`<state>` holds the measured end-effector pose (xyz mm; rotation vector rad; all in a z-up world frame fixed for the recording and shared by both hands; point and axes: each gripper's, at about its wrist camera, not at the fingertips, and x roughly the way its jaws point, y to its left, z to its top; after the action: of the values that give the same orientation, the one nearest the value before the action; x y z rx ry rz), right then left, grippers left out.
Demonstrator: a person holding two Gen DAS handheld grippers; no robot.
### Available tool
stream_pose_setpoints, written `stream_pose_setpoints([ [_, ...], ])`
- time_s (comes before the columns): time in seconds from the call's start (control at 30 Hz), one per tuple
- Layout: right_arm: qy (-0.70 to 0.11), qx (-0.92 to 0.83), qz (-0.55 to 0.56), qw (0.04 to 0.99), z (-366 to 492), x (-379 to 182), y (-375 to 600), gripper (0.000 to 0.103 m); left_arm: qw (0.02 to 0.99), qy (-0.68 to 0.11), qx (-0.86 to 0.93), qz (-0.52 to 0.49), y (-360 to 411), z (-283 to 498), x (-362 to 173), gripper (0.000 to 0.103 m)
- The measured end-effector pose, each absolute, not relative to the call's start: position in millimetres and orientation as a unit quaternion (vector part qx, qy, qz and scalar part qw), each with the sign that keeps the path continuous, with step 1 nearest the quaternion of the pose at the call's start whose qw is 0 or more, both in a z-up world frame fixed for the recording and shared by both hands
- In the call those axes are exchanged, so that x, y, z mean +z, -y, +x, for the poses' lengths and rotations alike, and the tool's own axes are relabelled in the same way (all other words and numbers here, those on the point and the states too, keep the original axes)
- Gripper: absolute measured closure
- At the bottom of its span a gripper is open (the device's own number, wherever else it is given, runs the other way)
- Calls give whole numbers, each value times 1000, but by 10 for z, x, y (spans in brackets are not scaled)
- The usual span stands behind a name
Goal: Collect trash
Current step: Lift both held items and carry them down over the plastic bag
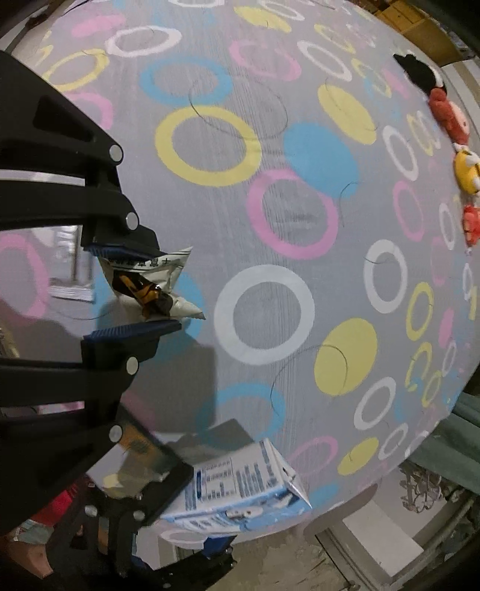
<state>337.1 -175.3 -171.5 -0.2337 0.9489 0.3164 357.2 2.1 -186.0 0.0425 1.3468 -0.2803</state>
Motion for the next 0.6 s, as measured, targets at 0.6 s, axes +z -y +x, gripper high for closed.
stream_pose_setpoints([
  [0.6, -411, 139, -110, 894, 2264, -851, 1716, 35, 794, -585, -149, 68, 44, 2557, -1255, 74],
])
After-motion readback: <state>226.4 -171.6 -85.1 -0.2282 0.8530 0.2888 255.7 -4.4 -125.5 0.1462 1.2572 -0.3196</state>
